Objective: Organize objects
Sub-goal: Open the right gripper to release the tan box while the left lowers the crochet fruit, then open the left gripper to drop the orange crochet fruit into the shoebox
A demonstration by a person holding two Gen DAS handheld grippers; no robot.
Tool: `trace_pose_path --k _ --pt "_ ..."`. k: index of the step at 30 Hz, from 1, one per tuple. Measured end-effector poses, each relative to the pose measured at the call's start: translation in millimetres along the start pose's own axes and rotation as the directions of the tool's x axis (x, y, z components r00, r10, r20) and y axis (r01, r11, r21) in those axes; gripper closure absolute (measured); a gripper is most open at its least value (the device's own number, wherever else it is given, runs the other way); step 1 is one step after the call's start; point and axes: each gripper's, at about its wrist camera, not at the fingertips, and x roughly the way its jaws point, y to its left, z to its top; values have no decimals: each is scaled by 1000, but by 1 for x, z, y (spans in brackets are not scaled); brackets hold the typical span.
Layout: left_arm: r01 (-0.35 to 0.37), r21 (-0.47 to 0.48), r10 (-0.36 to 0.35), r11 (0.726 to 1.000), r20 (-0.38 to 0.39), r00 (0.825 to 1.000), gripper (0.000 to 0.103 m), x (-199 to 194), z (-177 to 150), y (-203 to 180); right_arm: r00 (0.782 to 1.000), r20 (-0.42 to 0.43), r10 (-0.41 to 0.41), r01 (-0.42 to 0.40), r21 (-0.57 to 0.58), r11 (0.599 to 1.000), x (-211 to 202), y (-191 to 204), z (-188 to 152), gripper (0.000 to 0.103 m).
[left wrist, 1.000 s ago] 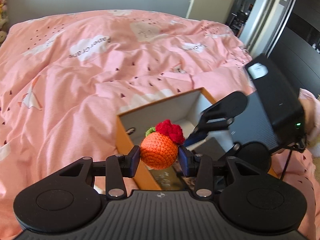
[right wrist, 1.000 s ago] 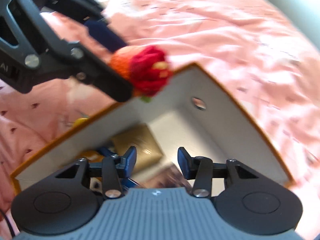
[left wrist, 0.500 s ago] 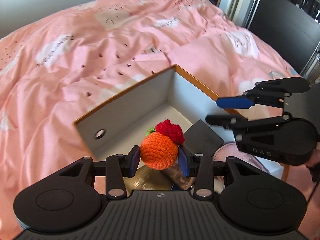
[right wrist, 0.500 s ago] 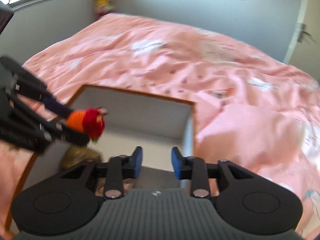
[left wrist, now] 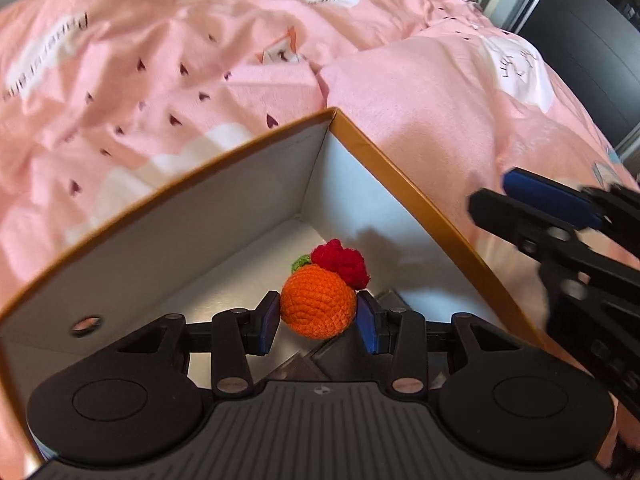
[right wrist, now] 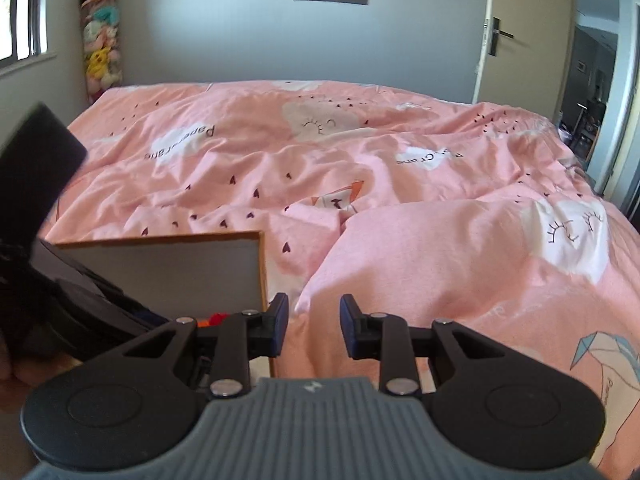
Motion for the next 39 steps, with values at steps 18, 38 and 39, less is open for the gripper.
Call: trace_pose_path --k 18,38,39 --pt "79 -77 -81 994 -30 996 31 22 3 5 1000 -20 -1 0 -16 1000 5 0 -6 73" --pt "-138 -83 155 987 259 953 42 -197 -99 67 972 69 226 -221 -65 973 -82 97 -2 63" --pt "-157 -86 173 984 240 955 42 -202 -107 75 964 52 262 -258 -70 964 -85 107 -4 63"
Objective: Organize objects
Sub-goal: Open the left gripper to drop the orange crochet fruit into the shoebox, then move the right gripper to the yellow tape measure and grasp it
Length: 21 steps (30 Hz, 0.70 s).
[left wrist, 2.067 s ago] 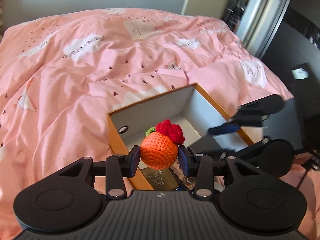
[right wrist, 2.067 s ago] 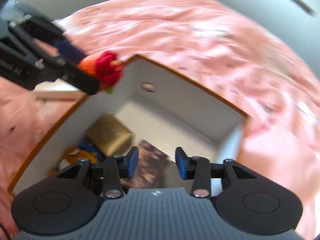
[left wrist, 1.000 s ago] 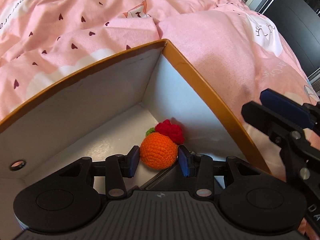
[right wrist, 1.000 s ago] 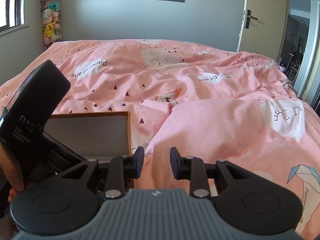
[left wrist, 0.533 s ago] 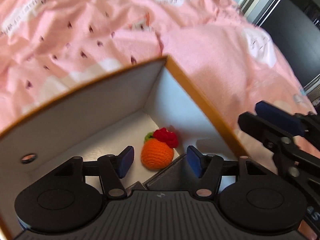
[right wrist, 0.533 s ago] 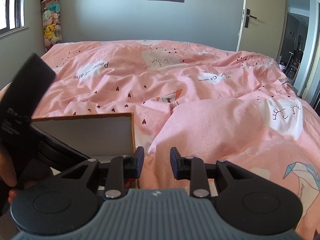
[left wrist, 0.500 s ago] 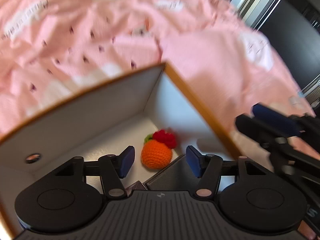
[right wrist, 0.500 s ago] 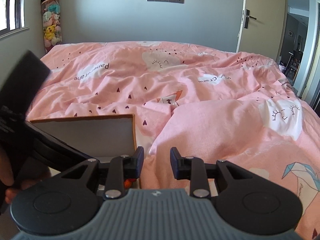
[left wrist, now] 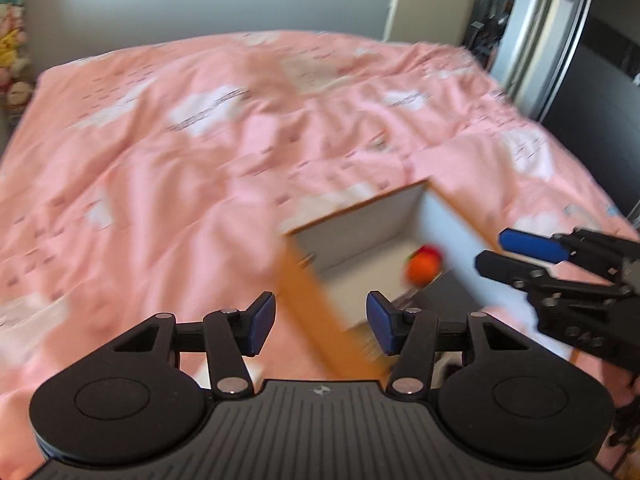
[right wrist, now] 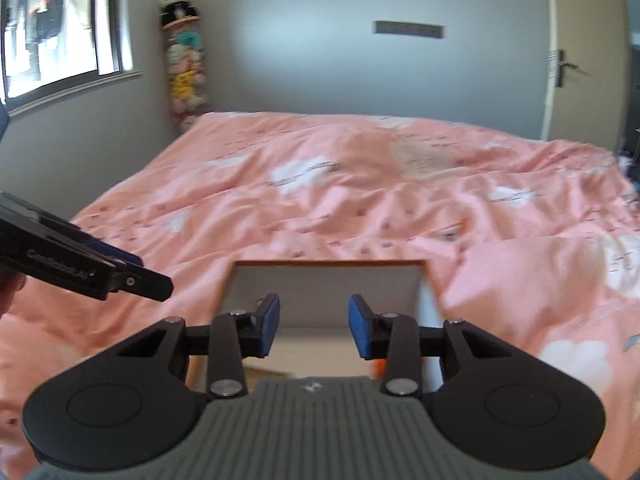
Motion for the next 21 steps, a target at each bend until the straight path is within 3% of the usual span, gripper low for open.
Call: trace_pose_path --k 4,9,12,17,21 --pt "-59 43 62 997 -80 995 43 -14 -23 27 984 -87 154 -163 -104 981 3 51 -9 63" --pt "-102 127 120 987 -141 983 43 -31 -45 48 954 -220 203 -262 -284 922 16 114 -26 63" --pt "-105 143 127 984 -161 979 43 -38 -56 59 939 -301 163 -267 -347 899 32 139 -40 62" --pt "-126 148 151 981 -172 973 43 -40 -75 74 933 -360 9 -190 -472 861 64 165 -70 62" --pt "-128 144 152 981 -166 974 43 -38 -83 83 909 -409 -76 -140 -472 870 88 170 -84 54"
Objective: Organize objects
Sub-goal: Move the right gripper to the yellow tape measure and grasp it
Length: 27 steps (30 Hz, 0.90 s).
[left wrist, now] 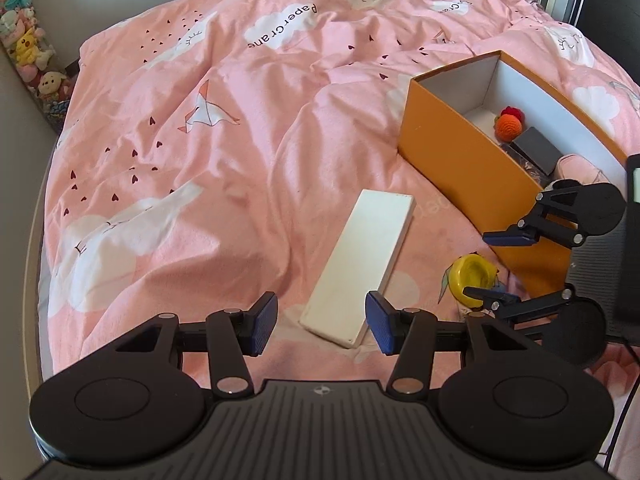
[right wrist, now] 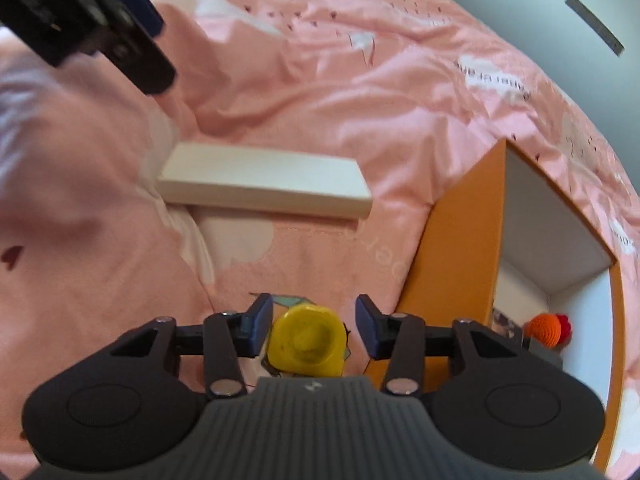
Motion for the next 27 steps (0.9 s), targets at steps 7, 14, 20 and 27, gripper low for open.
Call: trace_pose_path --k 7,14,20,27 --pt "30 -1 -30 1000 16 999 43 7 -8 8 996 -75 -38 41 50 998 23 6 -1 53" --pt "39 29 -40 999 12 999 43 13 -14 10 991 -131 13 9 167 986 40 -1 -3 62" --pt "46 14 -47 999 14 999 43 16 -16 16 988 -156 -10 34 154 987 47 5 -2 62" --pt "59 28 -59 998 12 998 44 16 -17 13 989 -148 -21 41 131 991 42 7 -2 78"
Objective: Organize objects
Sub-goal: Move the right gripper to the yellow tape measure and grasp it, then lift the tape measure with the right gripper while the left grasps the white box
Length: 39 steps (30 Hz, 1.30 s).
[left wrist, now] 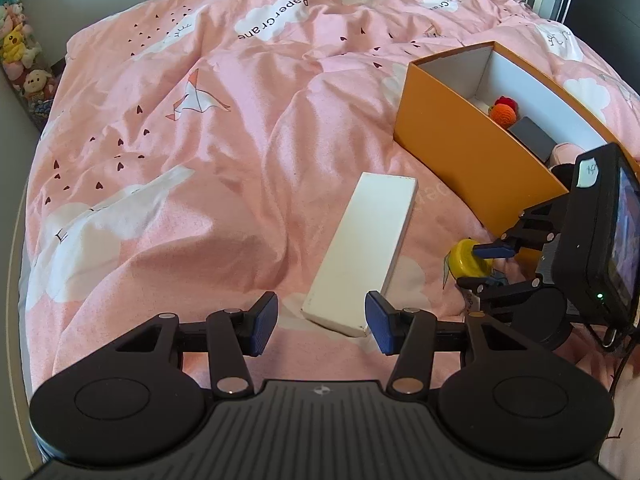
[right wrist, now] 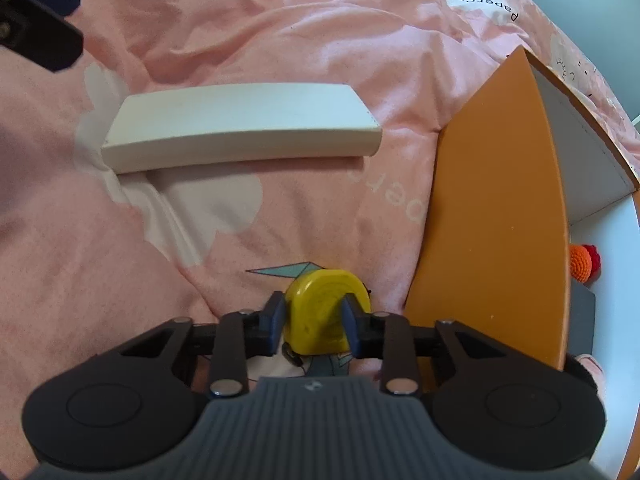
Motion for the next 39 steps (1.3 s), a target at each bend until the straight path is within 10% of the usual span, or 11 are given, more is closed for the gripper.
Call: trace_pose_path --k 4,10,16,29,39 --pt "1 13 -1 1000 -6 1000 44 1 0 -4 998 21 53 -54 20 998 -11 -5 4 103" --pt "3 8 -3 1000 -4 1000 45 2 0 -4 999 34 31 -32 15 999 -16 -10 2 102" --pt "18 31 -17 999 -20 1000 45 7 -1 -9 1000 -1 1 -2 -312 950 -18 11 -2 48" --pt "20 68 -17 997 -37 999 45 13 -4 -14 983 -181 -21 -108 -675 730 12 22 13 41" --pt "29 59 -26 998 -51 998 45 20 -7 -7 971 -239 14 -169 -640 750 12 9 17 43"
